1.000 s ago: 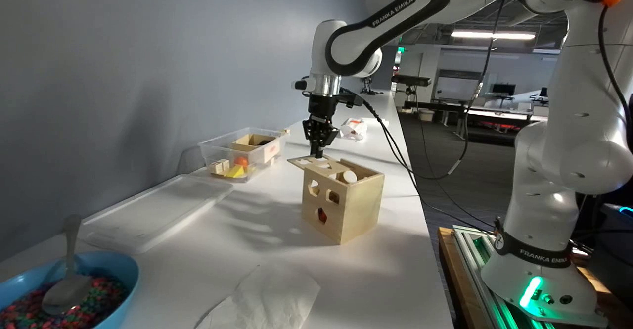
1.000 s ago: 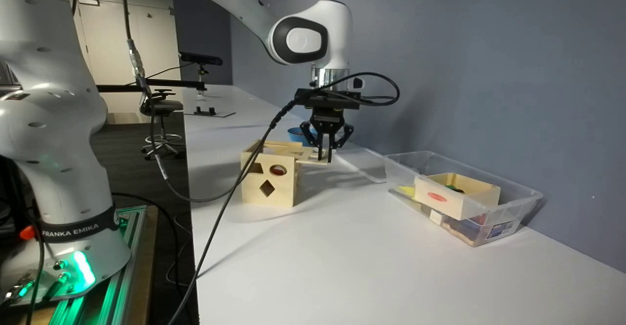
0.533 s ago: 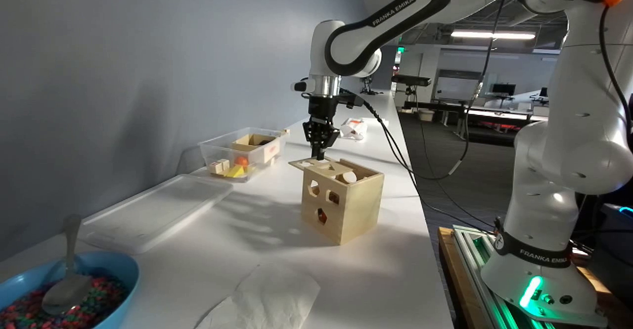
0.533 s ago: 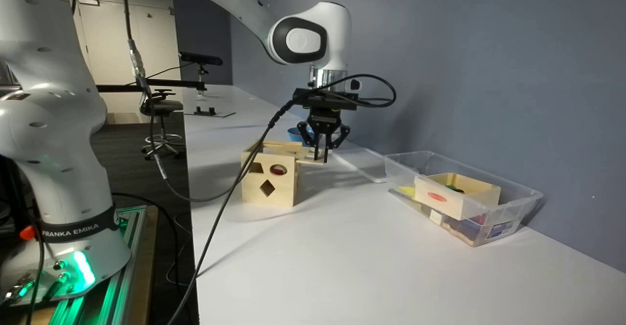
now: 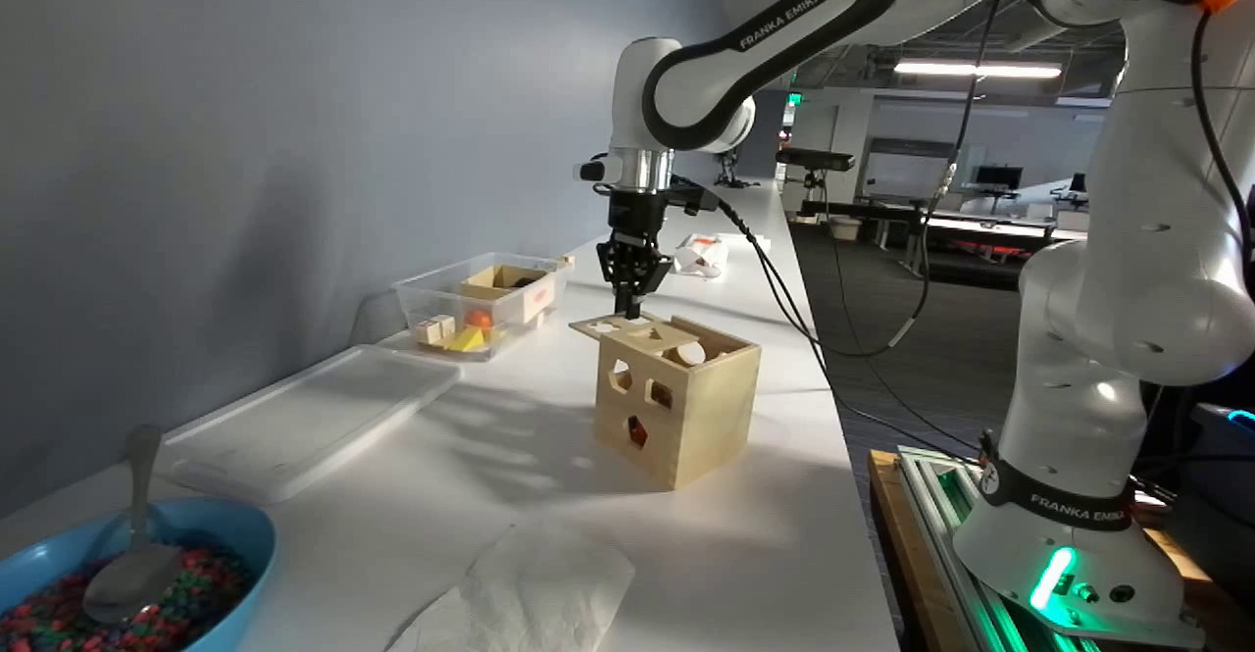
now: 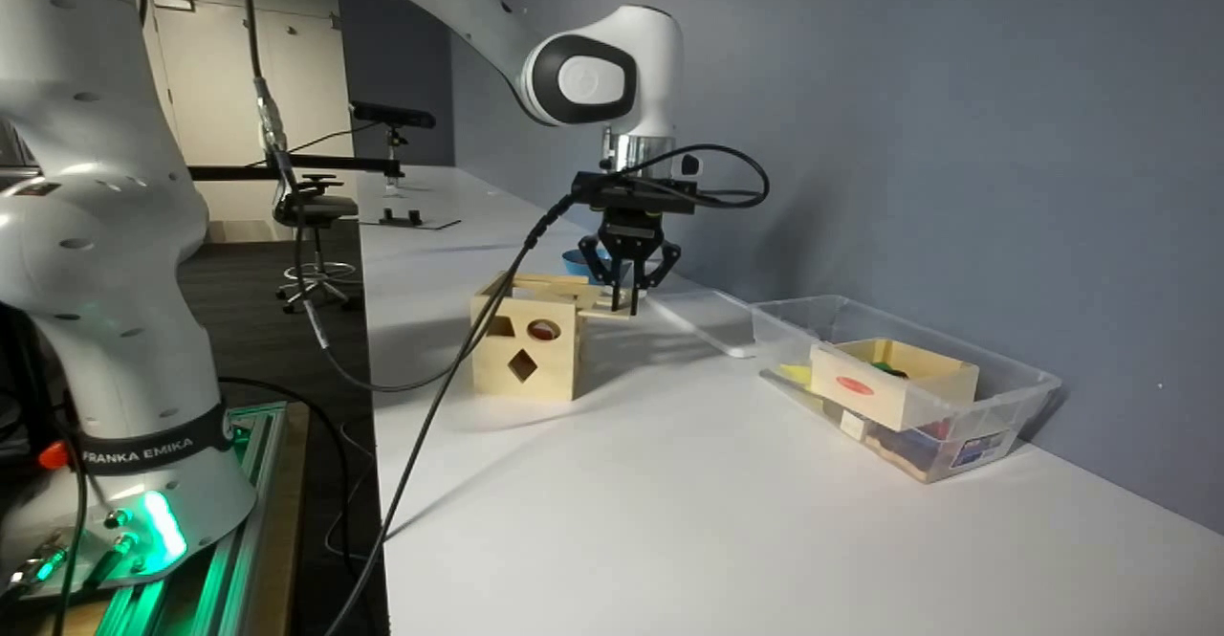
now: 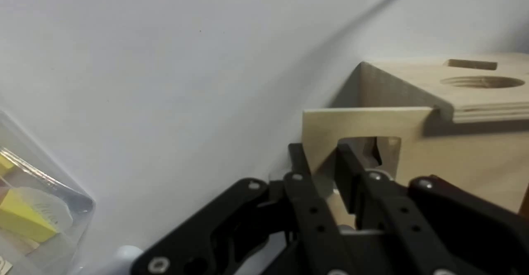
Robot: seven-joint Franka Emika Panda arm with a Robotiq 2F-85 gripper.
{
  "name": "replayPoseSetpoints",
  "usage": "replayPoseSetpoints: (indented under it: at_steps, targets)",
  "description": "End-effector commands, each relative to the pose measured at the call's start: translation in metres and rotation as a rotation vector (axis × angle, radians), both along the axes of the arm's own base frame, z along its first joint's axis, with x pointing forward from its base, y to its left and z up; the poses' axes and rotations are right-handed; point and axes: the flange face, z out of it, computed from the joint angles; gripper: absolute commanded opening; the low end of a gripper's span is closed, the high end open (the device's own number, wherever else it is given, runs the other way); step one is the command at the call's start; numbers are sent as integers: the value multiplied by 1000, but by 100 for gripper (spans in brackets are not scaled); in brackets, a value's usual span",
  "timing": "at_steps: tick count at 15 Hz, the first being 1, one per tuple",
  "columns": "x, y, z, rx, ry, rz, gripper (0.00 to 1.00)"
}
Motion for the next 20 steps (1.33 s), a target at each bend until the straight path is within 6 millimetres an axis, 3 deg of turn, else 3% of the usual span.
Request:
replayPoseSetpoints:
  at_steps: [1,6,7,17,20]
  targets:
    - [0,0,1,0,1,0,22]
    - [0,0,1,0,0,0,22]
    - [-2,2,1,2,1,-2,6]
    - [-4,46,6,17,-33,-51,6]
    - [2,41,3,36,-23,-139,6]
